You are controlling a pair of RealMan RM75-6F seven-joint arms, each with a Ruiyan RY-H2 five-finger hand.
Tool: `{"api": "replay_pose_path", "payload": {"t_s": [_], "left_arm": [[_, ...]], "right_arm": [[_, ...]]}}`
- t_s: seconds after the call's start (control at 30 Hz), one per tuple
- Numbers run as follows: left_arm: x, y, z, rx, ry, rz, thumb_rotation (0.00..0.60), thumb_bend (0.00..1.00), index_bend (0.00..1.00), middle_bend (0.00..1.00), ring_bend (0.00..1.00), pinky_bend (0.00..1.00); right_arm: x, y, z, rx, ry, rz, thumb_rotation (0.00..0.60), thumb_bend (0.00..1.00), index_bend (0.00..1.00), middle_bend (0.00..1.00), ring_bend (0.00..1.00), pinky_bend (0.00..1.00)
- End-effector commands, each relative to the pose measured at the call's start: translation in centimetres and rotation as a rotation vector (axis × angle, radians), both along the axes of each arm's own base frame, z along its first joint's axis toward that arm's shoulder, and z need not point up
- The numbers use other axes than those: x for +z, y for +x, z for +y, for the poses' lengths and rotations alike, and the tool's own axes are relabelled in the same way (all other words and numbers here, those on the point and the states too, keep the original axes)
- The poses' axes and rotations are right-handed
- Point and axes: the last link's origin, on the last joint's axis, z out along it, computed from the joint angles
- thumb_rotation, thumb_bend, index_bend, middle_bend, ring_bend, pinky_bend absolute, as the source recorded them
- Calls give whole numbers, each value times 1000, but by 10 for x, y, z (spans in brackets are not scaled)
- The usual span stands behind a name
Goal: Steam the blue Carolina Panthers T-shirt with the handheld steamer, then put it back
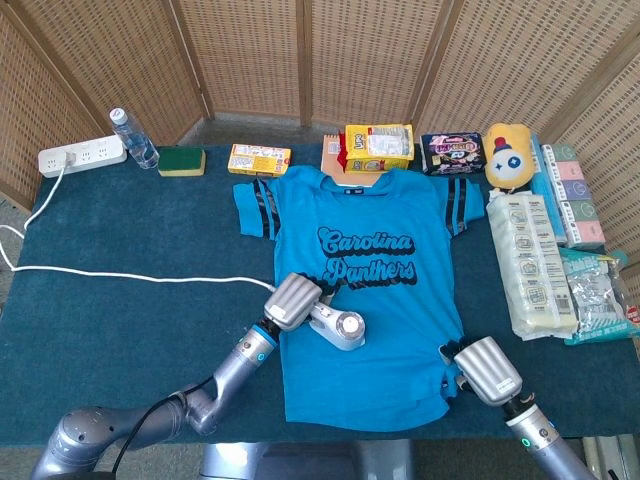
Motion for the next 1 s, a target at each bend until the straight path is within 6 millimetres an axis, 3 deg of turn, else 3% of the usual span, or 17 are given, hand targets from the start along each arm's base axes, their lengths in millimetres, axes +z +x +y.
{"api": "replay_pose_path", "payload": {"t_s": [0.03, 0.27, 0.4, 0.63, 1.0], "left_arm": [[5, -10, 6, 6, 17, 18, 600, 440, 596, 698, 620, 590], [19, -34, 21, 55, 57, 37, 600, 439, 597, 698, 620, 583], [20, -35, 21, 55, 57, 35, 600, 438, 596, 698, 620, 583], [17, -24, 14, 22, 39, 16, 600, 436, 597, 698, 620, 583], [-4, 10, -10, -55, -25, -9, 600, 434, 597, 698, 620, 583]], "right_arm": [[-1, 1, 0, 2, 2, 0, 600, 488, 700, 630, 667, 797], [-6, 4, -1, 6, 11, 3, 600, 487, 700, 630, 667, 797], [-7, 4, -2, 5, 12, 1, 600, 487, 700, 630, 666, 797], [-4, 2, -1, 2, 7, 1, 600, 488, 701, 630, 667, 798], [2, -3, 1, -8, -6, -4, 600, 487, 702, 630, 668, 798]]}}
